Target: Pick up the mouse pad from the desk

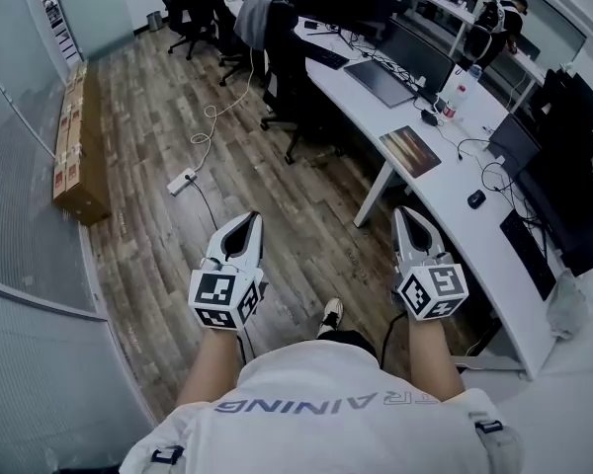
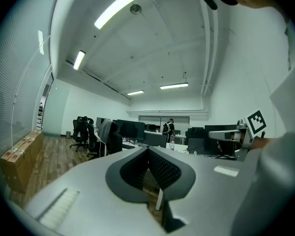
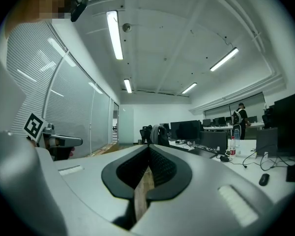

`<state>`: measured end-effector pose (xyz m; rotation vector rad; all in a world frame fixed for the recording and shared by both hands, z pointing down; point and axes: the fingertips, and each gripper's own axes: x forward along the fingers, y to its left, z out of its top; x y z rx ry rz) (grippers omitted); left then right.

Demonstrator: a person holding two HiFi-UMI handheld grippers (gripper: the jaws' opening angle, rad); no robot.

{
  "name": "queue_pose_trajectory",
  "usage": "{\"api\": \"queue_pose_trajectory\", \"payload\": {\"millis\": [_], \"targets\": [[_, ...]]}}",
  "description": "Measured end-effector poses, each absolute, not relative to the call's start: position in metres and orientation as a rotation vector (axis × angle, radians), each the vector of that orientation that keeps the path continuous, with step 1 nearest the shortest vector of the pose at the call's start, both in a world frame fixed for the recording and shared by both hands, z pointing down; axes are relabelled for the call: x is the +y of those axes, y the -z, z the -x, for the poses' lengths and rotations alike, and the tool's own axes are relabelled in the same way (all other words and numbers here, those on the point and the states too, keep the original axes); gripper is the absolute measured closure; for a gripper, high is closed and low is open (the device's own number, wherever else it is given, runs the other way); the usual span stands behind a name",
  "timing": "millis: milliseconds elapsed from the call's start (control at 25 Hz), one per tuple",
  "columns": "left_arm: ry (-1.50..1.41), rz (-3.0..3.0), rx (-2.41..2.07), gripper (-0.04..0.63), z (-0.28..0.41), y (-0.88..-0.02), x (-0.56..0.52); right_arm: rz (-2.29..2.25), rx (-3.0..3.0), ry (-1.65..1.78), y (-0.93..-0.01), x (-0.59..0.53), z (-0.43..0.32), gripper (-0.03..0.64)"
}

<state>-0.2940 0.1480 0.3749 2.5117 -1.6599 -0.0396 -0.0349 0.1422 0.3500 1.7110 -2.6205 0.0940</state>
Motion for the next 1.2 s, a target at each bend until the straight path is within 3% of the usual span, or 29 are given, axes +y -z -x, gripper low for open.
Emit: {"api": "queue_pose_trajectory", "payload": {"millis": [760,1200], "targets": [[-0.089,-2.588,-1.586,0.594,0.12,-0.374,-0.05,-1.829,-2.569,-0.233,-0.38,-0.043,-0.149,0.603],[-0.17,-2.66,-1.388,0.595,0.052,-0.396,-0.141,-1.988,-2.434,-0.328,-0.407,-0.098,-0.215,0.603]]}}
